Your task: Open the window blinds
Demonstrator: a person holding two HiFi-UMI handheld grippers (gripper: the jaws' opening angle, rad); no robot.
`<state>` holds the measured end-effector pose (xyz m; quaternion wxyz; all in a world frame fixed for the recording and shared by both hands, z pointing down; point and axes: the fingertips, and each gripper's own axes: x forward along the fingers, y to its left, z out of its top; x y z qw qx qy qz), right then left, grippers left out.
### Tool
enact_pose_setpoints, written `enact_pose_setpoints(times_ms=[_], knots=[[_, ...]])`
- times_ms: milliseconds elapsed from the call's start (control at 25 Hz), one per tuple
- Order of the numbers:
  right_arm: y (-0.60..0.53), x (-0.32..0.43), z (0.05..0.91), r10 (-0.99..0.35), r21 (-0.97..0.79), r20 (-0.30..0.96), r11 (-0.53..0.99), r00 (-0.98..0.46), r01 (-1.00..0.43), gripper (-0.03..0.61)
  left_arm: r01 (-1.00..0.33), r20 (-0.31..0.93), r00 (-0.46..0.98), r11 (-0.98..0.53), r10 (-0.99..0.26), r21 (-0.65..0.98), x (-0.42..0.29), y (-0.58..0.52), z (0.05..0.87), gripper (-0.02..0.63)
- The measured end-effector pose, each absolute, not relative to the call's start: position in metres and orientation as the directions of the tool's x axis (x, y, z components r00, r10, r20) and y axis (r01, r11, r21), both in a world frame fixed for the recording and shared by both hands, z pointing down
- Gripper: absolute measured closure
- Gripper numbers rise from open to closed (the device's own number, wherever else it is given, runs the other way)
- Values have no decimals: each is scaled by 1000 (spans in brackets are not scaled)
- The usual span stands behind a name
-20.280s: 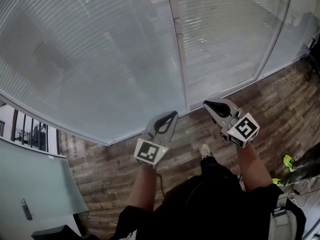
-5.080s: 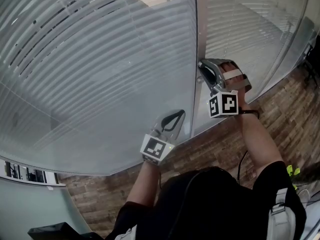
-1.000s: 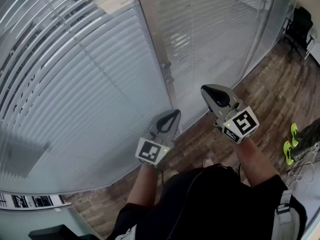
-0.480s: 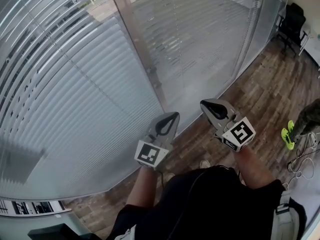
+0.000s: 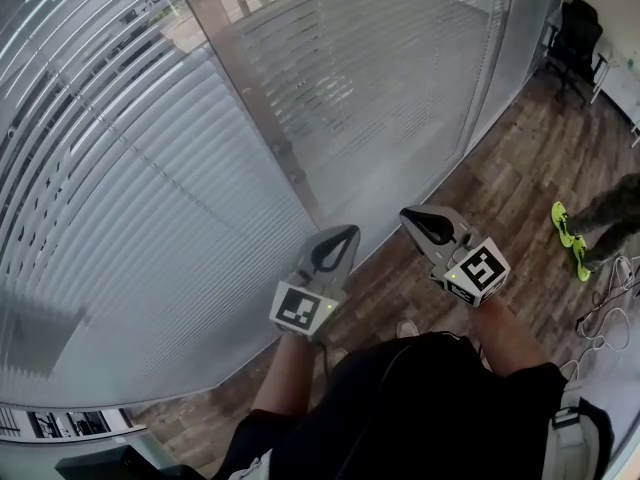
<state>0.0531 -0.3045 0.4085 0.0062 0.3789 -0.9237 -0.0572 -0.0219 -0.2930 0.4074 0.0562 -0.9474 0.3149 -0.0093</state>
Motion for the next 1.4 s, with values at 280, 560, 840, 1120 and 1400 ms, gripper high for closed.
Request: enact_pose_setpoints(times_ms=[280, 560, 840, 1120, 1400], knots=[[-304, 62, 410, -707, 102, -33, 701, -707, -706, 572, -586, -12, 808, -802, -589, -118, -11, -294, 408, 610], [-305, 73, 410, -707, 105, -28, 701, -707, -705, 572, -583, -18, 811, -804, -585, -120, 1, -295, 408, 611], [-308, 76, 414, -709, 95, -20, 701, -705, -707, 572, -576, 1, 814, -809, -580, -116, 5, -297, 407, 609], [-308, 81, 417, -711, 88, -15, 699, -703, -709, 572, -571, 3, 818, -812, -576, -116, 10, -297, 410, 609], [-301, 82, 419, -715, 89, -13, 695, -699, -713, 572, -566, 5, 821, -816, -571, -118, 12, -291, 411, 609]])
